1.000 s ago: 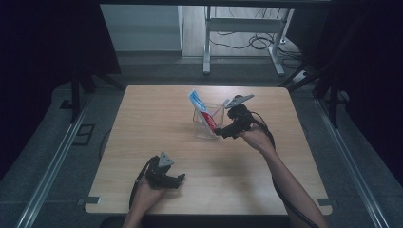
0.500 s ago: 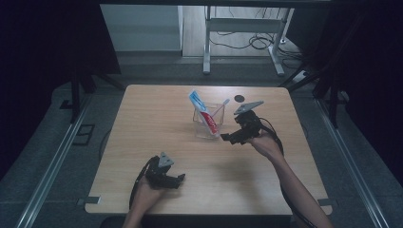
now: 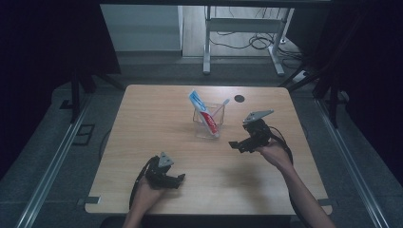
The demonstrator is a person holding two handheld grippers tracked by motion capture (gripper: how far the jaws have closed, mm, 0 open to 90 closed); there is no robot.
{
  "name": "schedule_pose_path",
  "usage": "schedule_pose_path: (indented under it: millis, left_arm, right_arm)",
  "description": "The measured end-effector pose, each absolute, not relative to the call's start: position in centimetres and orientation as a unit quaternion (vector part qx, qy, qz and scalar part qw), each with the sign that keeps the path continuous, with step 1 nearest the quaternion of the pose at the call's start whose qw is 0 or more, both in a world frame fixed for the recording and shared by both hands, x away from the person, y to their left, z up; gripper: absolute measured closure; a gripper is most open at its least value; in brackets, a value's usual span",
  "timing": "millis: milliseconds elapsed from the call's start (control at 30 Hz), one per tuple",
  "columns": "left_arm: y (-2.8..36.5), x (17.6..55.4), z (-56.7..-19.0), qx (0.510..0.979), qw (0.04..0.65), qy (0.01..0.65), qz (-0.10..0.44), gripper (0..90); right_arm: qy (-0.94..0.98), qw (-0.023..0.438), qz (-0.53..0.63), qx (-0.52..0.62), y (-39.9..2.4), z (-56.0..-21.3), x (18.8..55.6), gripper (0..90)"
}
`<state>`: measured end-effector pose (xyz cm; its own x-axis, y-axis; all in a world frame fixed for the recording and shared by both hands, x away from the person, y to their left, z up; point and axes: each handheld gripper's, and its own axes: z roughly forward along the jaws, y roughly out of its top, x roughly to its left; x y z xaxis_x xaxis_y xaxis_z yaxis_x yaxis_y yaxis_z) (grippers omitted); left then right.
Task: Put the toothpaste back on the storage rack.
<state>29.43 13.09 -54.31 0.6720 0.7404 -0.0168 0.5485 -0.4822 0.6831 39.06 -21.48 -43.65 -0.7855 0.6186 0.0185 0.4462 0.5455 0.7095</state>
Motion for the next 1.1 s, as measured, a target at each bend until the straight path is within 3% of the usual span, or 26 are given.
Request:
schedule_pose_path:
  millis: [1100]
  left_arm:
    - [13.0, 29.4, -54.4, 0.845, 0.344, 0.385, 0.141, 13.7]
  right_arm:
    - [0.857, 0.119, 0.365, 0.343, -26.8, -48.9, 33.4, 3.8]
